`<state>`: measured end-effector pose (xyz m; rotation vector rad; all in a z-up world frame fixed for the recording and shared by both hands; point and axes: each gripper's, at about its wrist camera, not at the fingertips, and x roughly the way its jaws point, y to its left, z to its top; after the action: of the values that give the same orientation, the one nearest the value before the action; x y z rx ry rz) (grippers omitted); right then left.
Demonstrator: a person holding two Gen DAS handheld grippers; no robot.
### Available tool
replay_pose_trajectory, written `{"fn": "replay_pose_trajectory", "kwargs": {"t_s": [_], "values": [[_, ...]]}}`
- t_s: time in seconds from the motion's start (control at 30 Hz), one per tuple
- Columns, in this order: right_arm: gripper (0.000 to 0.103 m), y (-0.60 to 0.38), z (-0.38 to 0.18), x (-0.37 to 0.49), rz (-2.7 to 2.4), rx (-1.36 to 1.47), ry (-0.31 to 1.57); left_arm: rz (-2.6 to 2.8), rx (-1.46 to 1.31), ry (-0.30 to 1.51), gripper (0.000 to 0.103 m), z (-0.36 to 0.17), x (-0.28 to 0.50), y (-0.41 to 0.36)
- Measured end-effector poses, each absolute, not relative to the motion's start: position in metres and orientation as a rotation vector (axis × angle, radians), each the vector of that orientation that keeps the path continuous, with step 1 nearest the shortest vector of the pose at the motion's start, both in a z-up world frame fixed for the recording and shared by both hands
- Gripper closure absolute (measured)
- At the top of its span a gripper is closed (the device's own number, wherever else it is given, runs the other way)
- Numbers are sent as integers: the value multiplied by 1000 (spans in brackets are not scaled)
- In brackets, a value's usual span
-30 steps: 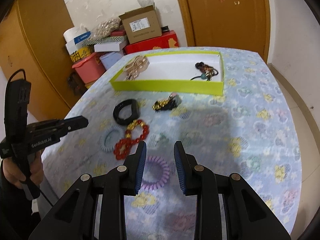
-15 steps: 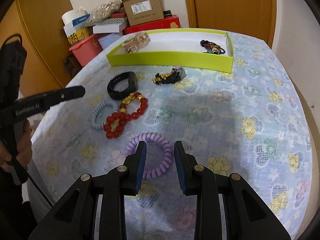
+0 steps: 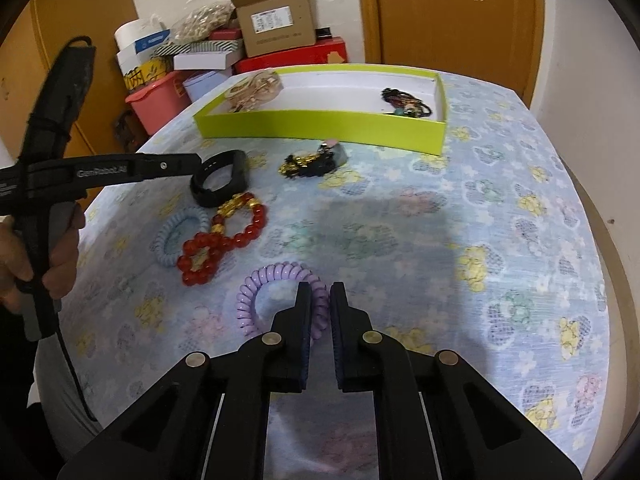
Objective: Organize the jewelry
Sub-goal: 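Grasp the black band with the left gripper while the right gripper grasps the purple coil tie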
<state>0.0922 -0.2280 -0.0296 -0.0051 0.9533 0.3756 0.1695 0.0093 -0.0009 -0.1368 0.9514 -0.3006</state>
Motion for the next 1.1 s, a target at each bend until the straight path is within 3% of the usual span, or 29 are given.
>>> {"fn": "replay_pose_trajectory", "kwargs": {"t_s": [0.3,0.43,1.1], "values": [[94,-238,-30,101,360,22,947,-278,-67,963,79,-9,182,-8],[94,-240,-30,103,358,29,944,-240,-4,951,92,-9,184,-12],[94,-245,-2,98,341,50,873,-258,-29,864,93,25,161,-7]]}}
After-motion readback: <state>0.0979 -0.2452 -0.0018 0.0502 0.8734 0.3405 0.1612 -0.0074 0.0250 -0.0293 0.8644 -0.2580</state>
